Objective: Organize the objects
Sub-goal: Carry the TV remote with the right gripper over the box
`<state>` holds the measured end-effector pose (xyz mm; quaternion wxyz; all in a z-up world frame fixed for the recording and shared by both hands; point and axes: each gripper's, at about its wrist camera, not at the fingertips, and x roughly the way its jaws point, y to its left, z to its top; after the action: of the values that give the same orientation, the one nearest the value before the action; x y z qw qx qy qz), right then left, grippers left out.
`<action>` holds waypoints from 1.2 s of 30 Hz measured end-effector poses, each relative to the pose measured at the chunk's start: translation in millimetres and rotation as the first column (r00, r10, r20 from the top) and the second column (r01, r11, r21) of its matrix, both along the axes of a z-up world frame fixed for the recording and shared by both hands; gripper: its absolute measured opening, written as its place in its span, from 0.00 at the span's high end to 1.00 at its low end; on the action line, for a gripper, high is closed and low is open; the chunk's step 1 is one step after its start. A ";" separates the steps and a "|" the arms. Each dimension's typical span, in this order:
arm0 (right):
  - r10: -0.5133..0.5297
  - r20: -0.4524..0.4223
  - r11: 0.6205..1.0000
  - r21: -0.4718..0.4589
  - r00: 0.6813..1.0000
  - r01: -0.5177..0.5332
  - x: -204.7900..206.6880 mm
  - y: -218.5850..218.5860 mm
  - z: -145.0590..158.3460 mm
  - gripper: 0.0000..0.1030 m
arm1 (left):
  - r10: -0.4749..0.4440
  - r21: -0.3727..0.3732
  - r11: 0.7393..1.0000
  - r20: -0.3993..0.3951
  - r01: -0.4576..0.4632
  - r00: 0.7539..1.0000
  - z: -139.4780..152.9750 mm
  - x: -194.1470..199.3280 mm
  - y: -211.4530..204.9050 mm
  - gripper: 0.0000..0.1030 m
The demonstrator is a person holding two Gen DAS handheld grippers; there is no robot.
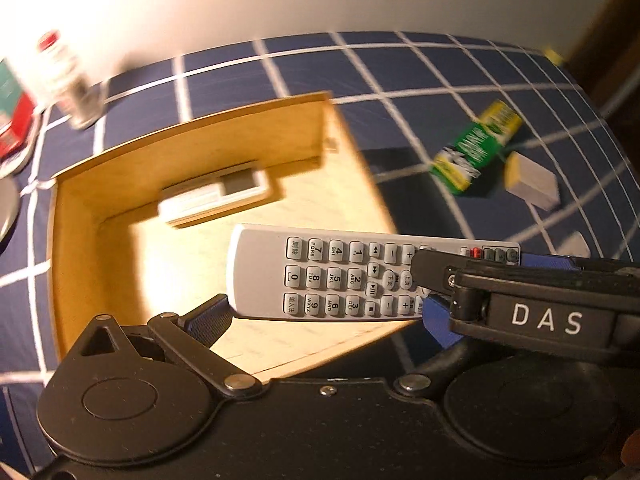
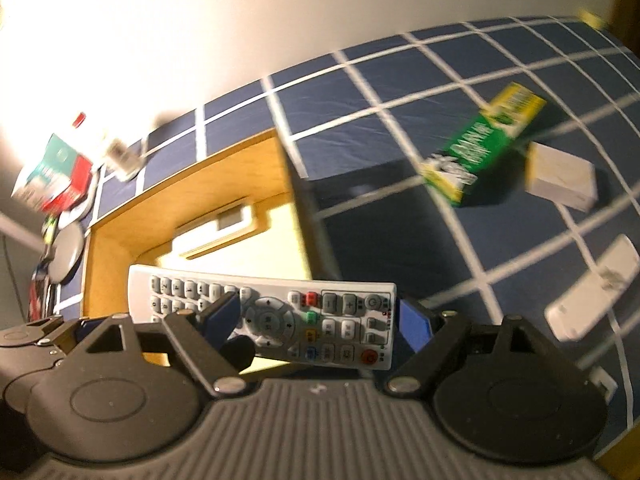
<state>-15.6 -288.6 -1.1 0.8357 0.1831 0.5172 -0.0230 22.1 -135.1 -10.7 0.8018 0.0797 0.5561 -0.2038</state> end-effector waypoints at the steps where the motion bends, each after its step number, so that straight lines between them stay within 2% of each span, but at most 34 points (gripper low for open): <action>1: 0.021 -0.002 1.000 0.000 1.000 -0.021 5.3 6.4 -0.4 0.19 | 0.021 0.000 1.000 -0.001 -0.021 1.000 0.5 2.6 7.0 0.02; 9: 0.185 -0.019 0.983 0.002 0.983 -0.185 46.1 54.5 -8.0 0.19 | 0.182 0.006 0.983 -0.020 -0.182 0.983 -6.2 24.4 53.2 0.02; 17: 0.295 -0.058 0.955 0.011 0.954 -0.295 83.9 87.7 -26.6 0.19 | 0.292 0.019 0.957 -0.061 -0.291 0.955 -24.9 48.6 81.5 0.02; 25: 0.349 -0.112 0.937 0.016 0.931 -0.349 123.7 102.0 -54.1 0.19 | 0.342 0.028 0.940 -0.115 -0.341 0.933 -51.0 79.0 91.8 0.02; 36: 0.349 -0.148 0.936 0.014 0.925 -0.350 181.9 103.5 -80.1 0.19 | 0.339 0.027 0.941 -0.148 -0.339 0.929 -76.5 134.5 91.6 0.02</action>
<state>166.3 -185.2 -81.2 0.7868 0.0806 0.6021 0.1094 156.6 -43.4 -87.2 0.7805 -0.0327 0.6206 -0.0678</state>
